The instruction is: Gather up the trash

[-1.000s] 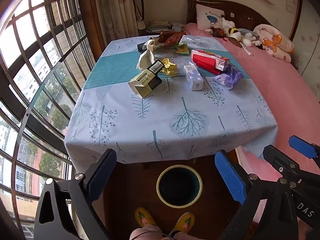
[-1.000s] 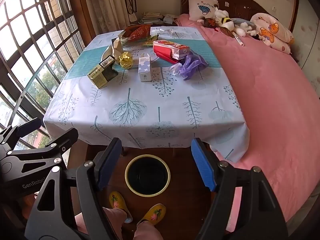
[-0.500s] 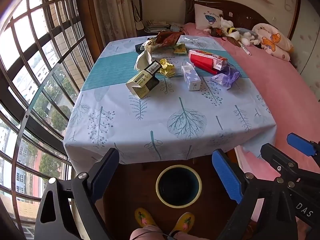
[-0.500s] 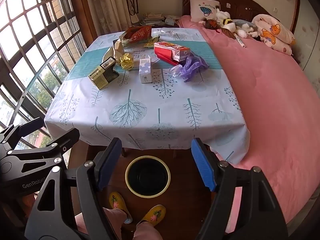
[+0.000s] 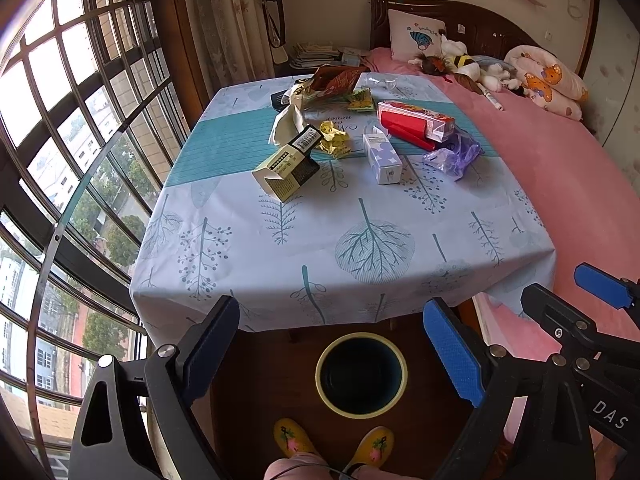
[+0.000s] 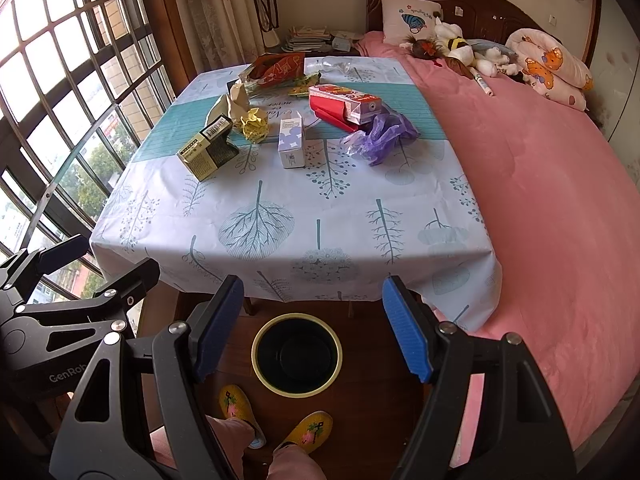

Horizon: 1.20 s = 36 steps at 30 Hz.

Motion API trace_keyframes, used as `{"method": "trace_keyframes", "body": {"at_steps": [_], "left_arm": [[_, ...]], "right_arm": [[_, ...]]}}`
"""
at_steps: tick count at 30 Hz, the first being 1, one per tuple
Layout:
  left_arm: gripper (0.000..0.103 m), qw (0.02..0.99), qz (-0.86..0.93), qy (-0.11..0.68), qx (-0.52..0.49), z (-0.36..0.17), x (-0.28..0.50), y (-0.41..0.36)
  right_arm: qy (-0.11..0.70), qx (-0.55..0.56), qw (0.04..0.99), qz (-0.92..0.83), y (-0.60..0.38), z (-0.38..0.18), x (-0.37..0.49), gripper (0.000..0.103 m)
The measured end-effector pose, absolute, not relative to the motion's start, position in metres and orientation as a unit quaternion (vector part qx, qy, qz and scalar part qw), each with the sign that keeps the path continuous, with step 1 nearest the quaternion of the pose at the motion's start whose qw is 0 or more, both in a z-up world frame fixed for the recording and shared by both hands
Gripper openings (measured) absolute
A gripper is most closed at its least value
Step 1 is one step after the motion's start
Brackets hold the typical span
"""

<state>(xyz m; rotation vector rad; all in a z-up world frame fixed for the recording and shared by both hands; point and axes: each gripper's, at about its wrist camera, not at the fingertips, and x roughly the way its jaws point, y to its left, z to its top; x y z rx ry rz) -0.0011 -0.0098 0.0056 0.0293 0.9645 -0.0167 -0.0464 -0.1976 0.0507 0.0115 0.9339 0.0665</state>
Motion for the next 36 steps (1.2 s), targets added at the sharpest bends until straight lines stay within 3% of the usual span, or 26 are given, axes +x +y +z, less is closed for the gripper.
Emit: {"method": "trace_keyframes", "body": {"at_steps": [36], "left_arm": [[0.095, 0.885, 0.002, 0.466, 0.008, 0.006, 0.009, -0.012]], "right_arm": [[0.451, 0.012, 0.891, 0.039, -0.193, 0.057, -0.033, 0.070]]}}
